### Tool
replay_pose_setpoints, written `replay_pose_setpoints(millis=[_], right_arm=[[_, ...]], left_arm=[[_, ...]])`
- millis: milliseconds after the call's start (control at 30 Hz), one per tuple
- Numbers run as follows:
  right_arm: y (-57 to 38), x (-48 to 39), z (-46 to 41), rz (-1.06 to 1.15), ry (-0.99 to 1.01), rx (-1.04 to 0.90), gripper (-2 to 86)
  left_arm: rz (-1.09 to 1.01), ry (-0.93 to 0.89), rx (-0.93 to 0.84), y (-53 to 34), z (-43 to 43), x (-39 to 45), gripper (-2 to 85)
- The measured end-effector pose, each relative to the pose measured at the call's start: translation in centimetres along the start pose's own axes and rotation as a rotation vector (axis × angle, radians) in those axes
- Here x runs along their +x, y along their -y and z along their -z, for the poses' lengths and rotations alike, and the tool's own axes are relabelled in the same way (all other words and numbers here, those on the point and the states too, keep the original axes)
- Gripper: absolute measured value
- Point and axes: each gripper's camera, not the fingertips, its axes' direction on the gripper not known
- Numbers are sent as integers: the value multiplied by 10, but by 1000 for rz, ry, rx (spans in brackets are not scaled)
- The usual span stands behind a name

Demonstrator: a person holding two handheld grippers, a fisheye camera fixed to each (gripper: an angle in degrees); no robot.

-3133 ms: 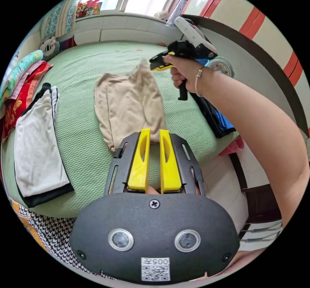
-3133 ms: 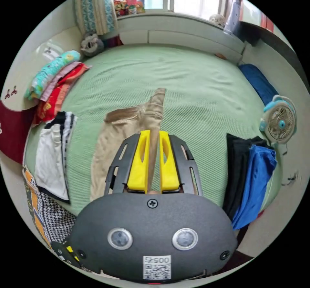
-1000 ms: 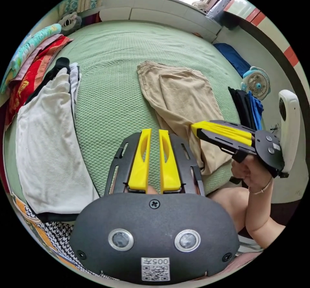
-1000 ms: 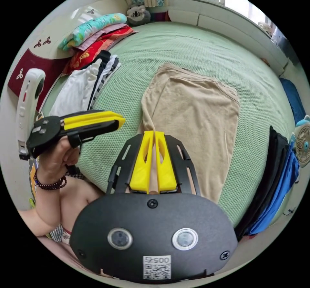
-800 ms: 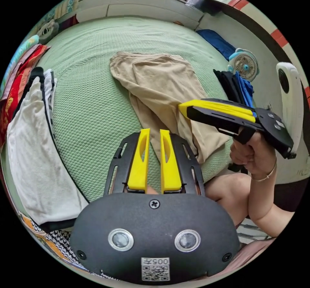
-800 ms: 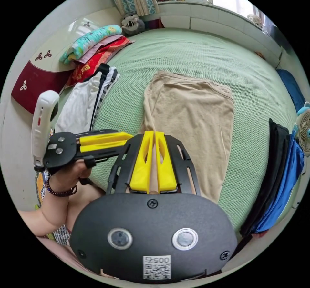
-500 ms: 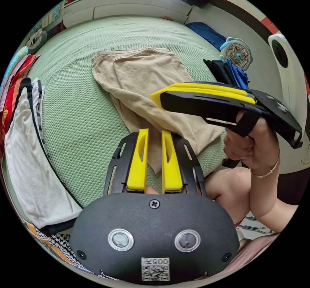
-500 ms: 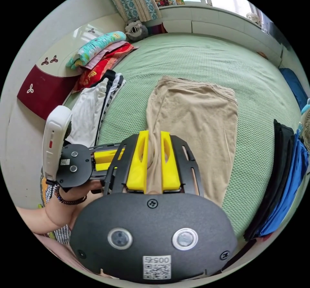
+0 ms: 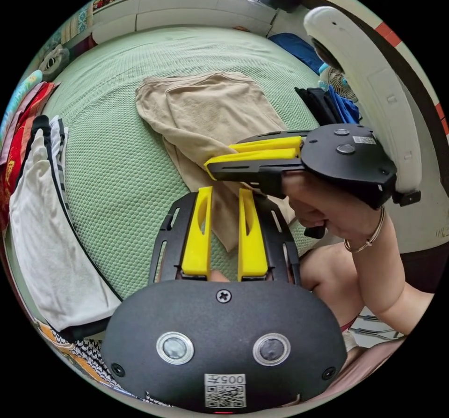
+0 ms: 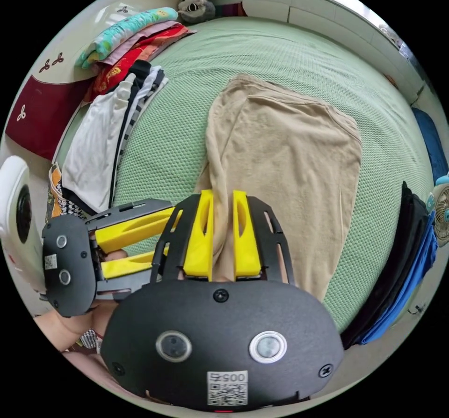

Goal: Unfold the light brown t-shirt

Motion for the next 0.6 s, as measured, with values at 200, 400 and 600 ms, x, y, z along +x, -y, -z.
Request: replay_pose_setpoints(millis=[200,400,600], right_arm=[[4,7,4,-56,41,27,-5],[3,7,9,-62,29,51,-12],[-1,12,18,-70,47,82,-13]], left_arm=[[30,36,8,-3,-3,-12,107],[104,69,10,-2,-11,-31,115],[132,27,-20,10,-31,-35,118]])
